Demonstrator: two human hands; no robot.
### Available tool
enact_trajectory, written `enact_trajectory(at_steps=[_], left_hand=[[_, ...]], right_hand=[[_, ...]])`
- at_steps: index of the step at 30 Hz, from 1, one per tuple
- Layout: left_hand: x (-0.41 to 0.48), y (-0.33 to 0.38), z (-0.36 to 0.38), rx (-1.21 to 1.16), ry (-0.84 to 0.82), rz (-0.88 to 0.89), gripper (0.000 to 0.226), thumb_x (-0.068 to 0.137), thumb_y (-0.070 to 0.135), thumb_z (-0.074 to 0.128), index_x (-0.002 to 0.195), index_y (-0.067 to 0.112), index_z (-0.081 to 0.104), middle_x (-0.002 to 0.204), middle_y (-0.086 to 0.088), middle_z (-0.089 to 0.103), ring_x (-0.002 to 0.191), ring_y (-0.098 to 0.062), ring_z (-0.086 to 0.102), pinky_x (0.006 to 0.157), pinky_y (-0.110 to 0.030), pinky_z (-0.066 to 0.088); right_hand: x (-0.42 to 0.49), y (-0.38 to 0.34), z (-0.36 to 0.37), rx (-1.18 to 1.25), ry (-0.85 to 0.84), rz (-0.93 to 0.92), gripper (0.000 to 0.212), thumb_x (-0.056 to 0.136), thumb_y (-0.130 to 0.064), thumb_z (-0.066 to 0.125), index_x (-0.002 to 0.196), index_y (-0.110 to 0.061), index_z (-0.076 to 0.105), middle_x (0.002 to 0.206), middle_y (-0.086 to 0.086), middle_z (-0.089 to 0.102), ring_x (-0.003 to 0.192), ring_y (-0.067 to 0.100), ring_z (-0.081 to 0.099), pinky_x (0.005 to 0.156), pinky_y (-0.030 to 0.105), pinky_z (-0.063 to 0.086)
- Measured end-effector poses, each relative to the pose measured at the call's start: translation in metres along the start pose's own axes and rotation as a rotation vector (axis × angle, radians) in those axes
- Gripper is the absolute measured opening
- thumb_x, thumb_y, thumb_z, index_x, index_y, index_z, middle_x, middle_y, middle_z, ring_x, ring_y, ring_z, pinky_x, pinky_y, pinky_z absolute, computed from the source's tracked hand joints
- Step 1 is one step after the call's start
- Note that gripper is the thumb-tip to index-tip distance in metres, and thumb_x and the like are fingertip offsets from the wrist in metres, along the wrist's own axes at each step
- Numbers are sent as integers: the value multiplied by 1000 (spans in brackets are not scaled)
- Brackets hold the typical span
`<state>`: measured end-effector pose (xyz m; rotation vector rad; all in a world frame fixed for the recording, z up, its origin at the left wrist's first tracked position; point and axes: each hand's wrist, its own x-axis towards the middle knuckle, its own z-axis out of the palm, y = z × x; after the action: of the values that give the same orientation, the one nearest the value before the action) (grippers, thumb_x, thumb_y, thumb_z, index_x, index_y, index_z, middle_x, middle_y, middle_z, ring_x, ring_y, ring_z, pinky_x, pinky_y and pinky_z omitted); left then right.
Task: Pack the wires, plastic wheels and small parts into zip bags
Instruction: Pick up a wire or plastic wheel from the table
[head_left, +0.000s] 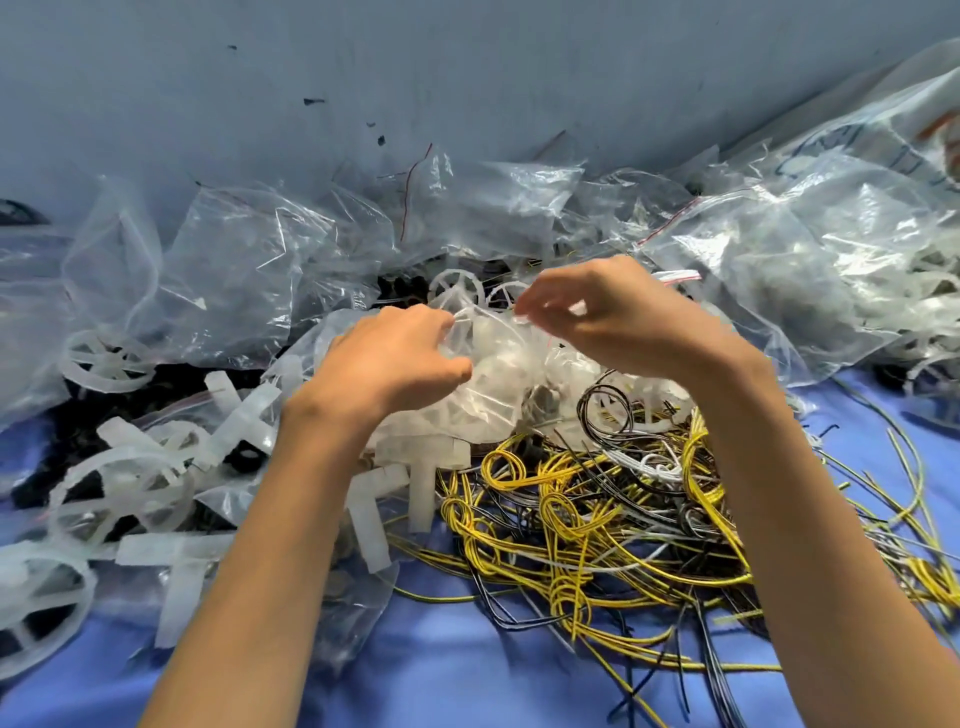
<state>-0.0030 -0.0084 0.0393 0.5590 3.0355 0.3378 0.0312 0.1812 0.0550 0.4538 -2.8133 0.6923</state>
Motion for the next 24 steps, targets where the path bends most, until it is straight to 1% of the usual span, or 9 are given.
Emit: enact_trajectory(at_steps=[3, 5, 7, 10, 13, 15, 17, 21, 24], left_hand=[[-2, -8, -6, -24, -38, -30, 51, 85, 45, 60, 127, 16, 55, 129, -6, 58, 110, -25, 58, 95, -40, 46], [-5, -10, -10, -25, -58, -27, 52, 83, 47, 62, 122, 14, 58, 122, -6, 62, 92, -21, 64, 91, -40, 48], [-6, -10, -11, 0, -81, -19, 52, 82, 49, 62, 119, 12, 59, 117, -6, 64, 84, -20, 65, 90, -41, 49], [-4, -7, -14, 26, -117, -7, 52, 82, 48, 64, 115, 7, 61, 99, -7, 70, 85, -19, 67, 84, -35, 49], [-1, -4, -23, 22, -144, 8, 52, 82, 48, 65, 117, 10, 62, 74, 3, 70, 79, -12, 67, 74, -29, 48], [1, -2, -25, 2, -138, 17, 50, 83, 49, 64, 116, 11, 62, 75, 3, 71, 83, -12, 67, 78, -30, 48], [1, -1, -24, -16, -141, 23, 45, 84, 49, 63, 112, 14, 62, 74, 2, 71, 89, -14, 67, 78, -30, 46], [3, 0, -19, -25, -165, 27, 56, 85, 51, 61, 122, 9, 59, 76, 2, 70, 89, -15, 67, 84, -34, 49], [6, -4, -14, -43, -170, 45, 45, 84, 50, 62, 108, 12, 61, 80, -1, 71, 85, -16, 68, 85, -36, 51]], right_hand=[[4, 11, -3, -108, 125, 57, 36, 95, -23, 54, 131, -20, 54, 144, 4, 42, 130, 18, 41, 108, 31, 33], [5, 15, 2, -158, 15, 112, 50, 96, -28, 53, 144, -25, 39, 158, 1, 17, 144, 22, 19, 116, 36, 17], [4, 17, 9, -182, -185, 156, 57, 96, -31, 53, 147, -29, 30, 161, -2, 4, 147, 21, 9, 117, 38, 8], [2, 17, 18, -235, -374, 182, 52, 94, -34, 55, 143, -25, 39, 159, -2, 16, 142, 20, 24, 113, 35, 21], [4, 16, 17, -226, -336, 208, 48, 92, -38, 58, 135, -18, 50, 143, 1, 44, 123, 17, 47, 94, 28, 37], [3, 15, 15, -237, -334, 220, 50, 92, -42, 57, 134, -16, 50, 138, 1, 48, 118, 17, 50, 89, 27, 37], [1, 14, 13, -240, -346, 222, 52, 92, -44, 56, 135, -15, 49, 137, 1, 46, 118, 17, 50, 92, 28, 38], [0, 15, 8, -254, -335, 237, 53, 91, -43, 59, 135, -17, 49, 133, 0, 43, 115, 18, 51, 96, 34, 42], [-1, 15, 4, -256, -264, 239, 43, 90, -36, 62, 128, -16, 58, 128, 1, 53, 103, 15, 55, 79, 27, 41]])
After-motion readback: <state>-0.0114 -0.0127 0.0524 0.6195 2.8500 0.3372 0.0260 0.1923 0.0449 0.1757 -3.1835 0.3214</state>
